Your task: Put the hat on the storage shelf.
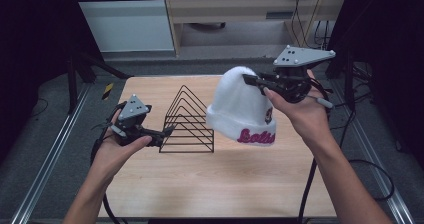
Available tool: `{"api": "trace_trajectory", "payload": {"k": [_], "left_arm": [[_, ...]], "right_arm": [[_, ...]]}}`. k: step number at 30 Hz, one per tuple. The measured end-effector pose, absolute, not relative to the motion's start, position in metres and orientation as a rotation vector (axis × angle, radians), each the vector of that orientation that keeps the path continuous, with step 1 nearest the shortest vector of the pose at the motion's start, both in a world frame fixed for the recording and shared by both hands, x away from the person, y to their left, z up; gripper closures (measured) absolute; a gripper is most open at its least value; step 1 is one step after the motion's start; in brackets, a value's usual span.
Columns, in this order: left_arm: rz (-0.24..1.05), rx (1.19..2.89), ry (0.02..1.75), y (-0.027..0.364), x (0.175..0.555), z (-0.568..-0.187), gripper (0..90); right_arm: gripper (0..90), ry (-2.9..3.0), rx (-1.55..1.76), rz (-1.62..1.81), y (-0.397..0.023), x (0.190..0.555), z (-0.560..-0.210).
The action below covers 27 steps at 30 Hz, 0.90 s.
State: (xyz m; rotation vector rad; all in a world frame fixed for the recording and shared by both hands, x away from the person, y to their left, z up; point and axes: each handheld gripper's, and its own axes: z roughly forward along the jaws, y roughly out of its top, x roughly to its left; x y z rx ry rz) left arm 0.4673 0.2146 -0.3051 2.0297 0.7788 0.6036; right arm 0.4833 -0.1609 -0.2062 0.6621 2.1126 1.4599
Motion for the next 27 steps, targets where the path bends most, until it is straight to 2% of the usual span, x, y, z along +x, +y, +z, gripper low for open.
{"api": "trace_trajectory", "payload": {"k": [12,27], "left_arm": [[0.525,2.006,0.739,0.200,0.488,-0.293,6.8],[0.457,2.002,0.706,0.201,0.495,-0.294,6.1]], "right_arm": [[83.8,2.069,0.645,1.478,-0.140,0.499,-0.180],[83.8,2.086,0.609,1.495,-0.105,0.509,-0.168]]}}
